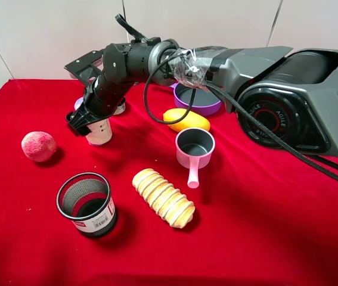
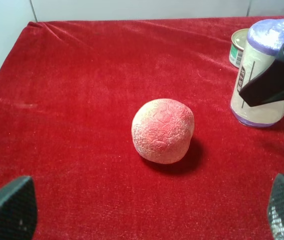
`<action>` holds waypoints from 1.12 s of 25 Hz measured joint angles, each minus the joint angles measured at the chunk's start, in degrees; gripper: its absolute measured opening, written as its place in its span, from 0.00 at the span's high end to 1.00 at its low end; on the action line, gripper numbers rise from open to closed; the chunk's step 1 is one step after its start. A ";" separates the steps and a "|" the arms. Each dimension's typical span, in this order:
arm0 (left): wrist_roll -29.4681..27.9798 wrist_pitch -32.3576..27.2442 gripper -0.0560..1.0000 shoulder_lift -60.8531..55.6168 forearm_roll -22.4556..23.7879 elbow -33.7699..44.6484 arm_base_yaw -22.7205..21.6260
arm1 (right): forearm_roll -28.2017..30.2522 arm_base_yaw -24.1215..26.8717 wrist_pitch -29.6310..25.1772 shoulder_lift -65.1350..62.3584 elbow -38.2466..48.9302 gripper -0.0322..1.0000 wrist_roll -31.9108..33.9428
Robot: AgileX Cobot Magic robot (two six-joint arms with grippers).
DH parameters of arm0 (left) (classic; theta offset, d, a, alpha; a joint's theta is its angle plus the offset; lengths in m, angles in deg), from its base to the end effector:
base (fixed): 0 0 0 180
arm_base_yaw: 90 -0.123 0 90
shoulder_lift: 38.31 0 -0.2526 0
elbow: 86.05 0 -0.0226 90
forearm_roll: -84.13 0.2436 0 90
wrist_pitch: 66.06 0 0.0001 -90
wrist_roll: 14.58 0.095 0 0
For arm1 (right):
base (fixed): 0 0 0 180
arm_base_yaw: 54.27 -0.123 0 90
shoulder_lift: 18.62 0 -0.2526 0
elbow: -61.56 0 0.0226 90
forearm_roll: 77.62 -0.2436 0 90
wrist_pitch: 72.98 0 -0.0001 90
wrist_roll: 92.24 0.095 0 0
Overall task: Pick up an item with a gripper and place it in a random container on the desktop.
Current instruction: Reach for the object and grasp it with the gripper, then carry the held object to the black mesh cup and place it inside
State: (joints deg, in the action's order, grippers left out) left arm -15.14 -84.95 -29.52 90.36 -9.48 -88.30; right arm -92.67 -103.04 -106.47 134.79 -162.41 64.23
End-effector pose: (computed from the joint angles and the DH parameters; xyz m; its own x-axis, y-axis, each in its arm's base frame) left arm 0.0834 0.0009 0.1805 -0.2436 0.1002 -0.9647 0.0183 0.9949 0.0987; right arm 0.3331 0.4007 0.1021 -0.3585 -0.6928 -0.6257 -0.8861 0.4634 -0.0054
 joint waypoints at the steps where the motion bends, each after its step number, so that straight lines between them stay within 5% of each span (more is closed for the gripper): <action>1: 0.00 0.00 0.09 0.00 0.00 0.00 0.00 | -0.22 0.00 0.00 0.05 0.00 0.30 -0.04; 14: 0.00 0.00 0.09 0.00 0.00 0.00 0.00 | -2.17 0.00 1.08 0.54 0.00 0.30 -0.21; 19: 0.00 0.00 0.09 0.00 0.00 0.00 0.00 | -2.14 0.05 1.32 0.56 0.00 0.52 -0.21; 28: 0.00 0.00 0.09 0.00 0.00 0.00 0.00 | -2.09 0.05 1.27 0.56 0.00 0.52 -0.41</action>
State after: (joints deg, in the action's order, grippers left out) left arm -15.14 -84.95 -29.52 90.36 -9.48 -88.30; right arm -94.76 -102.99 -105.20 135.36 -162.41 63.82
